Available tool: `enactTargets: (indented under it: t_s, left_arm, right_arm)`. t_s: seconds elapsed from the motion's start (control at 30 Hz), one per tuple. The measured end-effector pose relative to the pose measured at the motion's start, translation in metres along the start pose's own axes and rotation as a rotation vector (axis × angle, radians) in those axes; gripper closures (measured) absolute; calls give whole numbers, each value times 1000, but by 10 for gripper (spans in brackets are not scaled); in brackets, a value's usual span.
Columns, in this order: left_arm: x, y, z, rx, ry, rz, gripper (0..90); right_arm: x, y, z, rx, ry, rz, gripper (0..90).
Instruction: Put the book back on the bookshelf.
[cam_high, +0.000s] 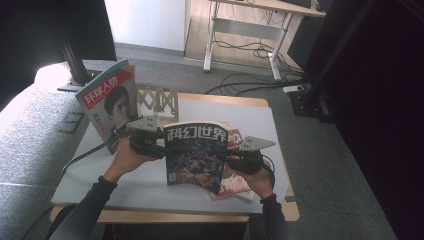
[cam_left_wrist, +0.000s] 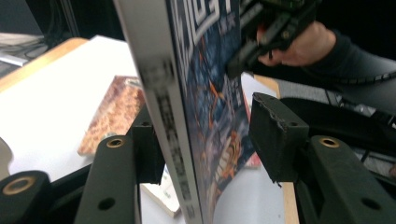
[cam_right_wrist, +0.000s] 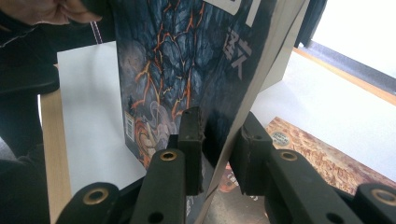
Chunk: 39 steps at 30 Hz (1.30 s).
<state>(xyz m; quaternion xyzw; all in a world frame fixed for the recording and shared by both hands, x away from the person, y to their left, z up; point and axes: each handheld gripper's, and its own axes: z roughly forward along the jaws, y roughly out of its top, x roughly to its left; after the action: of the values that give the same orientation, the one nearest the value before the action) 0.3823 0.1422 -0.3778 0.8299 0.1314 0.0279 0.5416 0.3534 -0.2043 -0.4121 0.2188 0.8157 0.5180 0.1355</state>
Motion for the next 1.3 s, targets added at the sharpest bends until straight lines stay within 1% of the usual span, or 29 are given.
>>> enactTargets:
  t_s: [0.1, 0.17, 0.23, 0.37, 0.47, 0.57, 0.63, 0.67, 0.77, 0.83, 0.93, 1.03, 1.13, 1.27, 1.3]
  left_arm:
    - [0, 8, -3, 2, 20, 19, 497]
    - [0, 12, -4, -4, 24, 16, 515]
    - [0, 16, -5, 1, 38, 23, 538]
    - [1, 22, -6, 5, 45, 19, 590]
    - [2, 24, -5, 22, 61, 15, 642]
    - [0, 27, -5, 50, 76, 31, 694]
    - [-4, 31, -5, 80, 100, 60, 732]
    - [-6, 32, -5, 89, 106, 64, 761]
    - [-9, 35, -5, 112, 114, 73, 785]
    - [-10, 35, -6, 117, 110, 71, 794]
    - [-10, 35, -7, 120, 104, 67, 800]
    - [-10, 35, -8, 124, 108, 68, 801]
    - [-9, 35, -8, 123, 104, 61, 802]
    - [-10, 36, -7, 126, 103, 38, 807]
    - [-10, 36, -7, 126, 104, 35, 808]
  right_arm:
    - [0, 0, 0, 1, 0, -1, 731]
    - [0, 0, 0, 2, -1, -1, 731]
    - [0, 0, 0, 3, -1, 0, 731]
    - [0, 0, 0, 3, -2, 0, 731]
    - [0, 0, -1, 5, -1, 2, 731]
    - [0, -1, -1, 6, -3, 5, 729]
    - [0, -1, -1, 8, -5, 5, 723]
    - [0, -1, -1, 9, -7, 6, 721]
    - [-1, -2, -2, 13, -9, 8, 710]
    - [-1, -2, -2, 15, -9, 7, 701]
    - [-1, -2, -4, 17, -23, 4, 670]
    - [-5, -4, -10, 8, -40, 14, 602]
    - [-9, -8, -17, 5, -61, 35, 530]
    - [-16, -16, -24, 25, -98, 60, 447]
    - [-19, -19, -26, 36, -115, 73, 420]
